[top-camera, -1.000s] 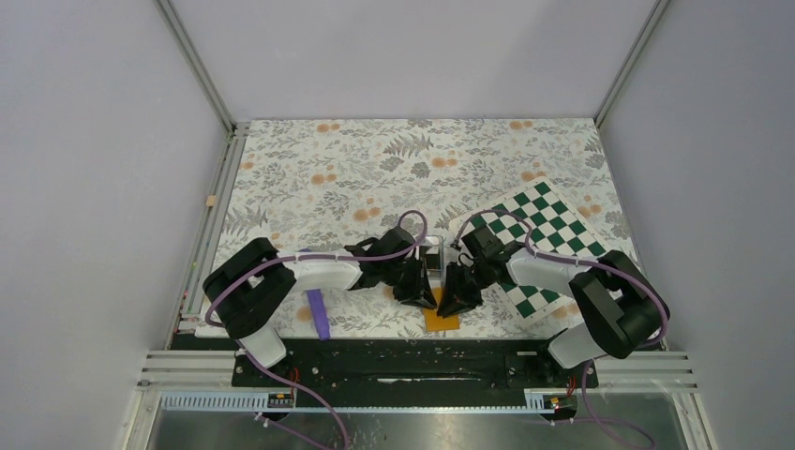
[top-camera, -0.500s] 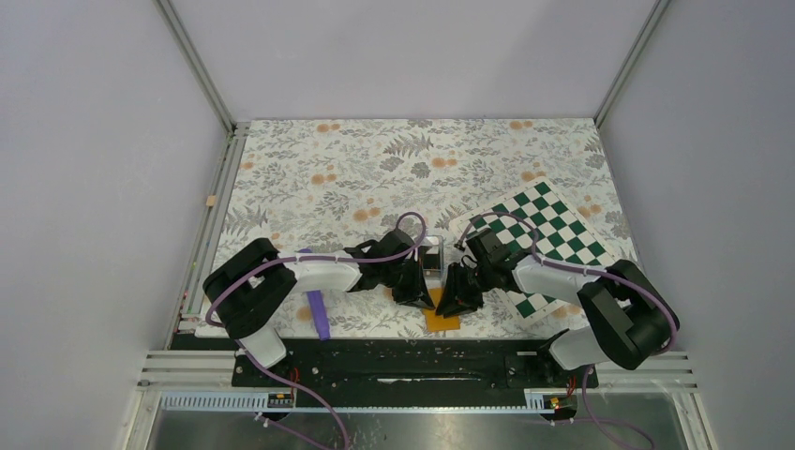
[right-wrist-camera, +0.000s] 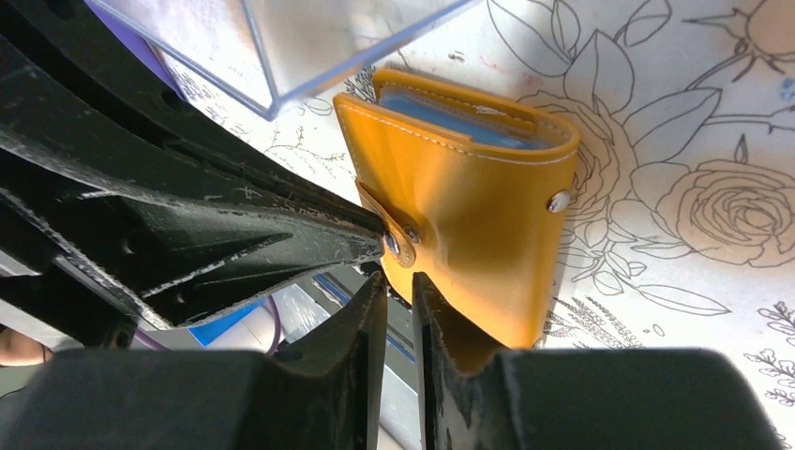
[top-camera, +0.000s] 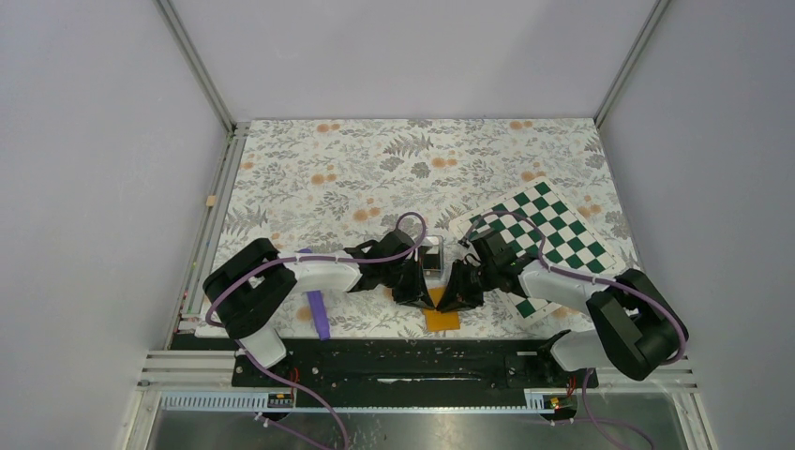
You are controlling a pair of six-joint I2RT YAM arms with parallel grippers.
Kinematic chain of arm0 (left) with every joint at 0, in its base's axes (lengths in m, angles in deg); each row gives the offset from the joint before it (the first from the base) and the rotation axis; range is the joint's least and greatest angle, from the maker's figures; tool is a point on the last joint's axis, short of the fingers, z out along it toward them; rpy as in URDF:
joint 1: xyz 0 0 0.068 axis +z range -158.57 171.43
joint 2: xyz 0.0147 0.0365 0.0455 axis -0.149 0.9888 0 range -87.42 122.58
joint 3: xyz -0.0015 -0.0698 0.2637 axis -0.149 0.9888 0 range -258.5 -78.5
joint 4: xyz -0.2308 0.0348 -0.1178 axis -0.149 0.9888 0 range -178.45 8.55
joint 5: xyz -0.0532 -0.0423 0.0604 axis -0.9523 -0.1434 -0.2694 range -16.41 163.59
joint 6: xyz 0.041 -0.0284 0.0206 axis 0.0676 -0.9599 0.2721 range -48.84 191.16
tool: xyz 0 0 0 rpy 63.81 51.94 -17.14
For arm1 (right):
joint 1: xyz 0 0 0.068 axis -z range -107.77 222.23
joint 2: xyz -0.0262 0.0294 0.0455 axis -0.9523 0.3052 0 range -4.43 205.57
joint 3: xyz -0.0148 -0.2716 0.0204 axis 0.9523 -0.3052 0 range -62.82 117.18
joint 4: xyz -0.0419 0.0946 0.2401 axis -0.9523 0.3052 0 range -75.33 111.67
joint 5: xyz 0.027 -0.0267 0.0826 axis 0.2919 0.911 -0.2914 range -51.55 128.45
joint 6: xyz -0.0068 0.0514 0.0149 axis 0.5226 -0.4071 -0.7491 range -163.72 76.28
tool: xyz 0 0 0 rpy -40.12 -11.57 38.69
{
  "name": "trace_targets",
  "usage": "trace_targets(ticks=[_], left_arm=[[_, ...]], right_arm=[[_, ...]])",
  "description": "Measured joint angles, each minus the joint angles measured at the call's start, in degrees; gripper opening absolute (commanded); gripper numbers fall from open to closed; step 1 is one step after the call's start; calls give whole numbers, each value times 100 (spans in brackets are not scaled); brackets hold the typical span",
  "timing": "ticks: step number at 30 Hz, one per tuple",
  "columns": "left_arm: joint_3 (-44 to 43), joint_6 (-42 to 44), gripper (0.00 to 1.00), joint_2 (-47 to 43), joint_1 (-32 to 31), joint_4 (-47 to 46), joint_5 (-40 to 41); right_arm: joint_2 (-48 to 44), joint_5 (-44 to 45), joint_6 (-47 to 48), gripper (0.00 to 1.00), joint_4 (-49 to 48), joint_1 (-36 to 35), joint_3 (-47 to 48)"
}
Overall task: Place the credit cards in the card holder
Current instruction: Close the card holder at the center of the board.
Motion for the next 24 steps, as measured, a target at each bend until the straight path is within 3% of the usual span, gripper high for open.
trace_targets(ticks=[5, 11, 24], left_arm=[[-2, 0, 0, 4, -11, 0, 22], [-9, 0, 0, 20, -26, -13, 46], [-160, 107, 0, 31, -57, 354, 221]], right_arm=[[144, 0, -61, 18, -192, 15, 0], [413, -7, -92, 0, -236, 17, 7], [363, 63, -94, 0, -236, 22, 22]])
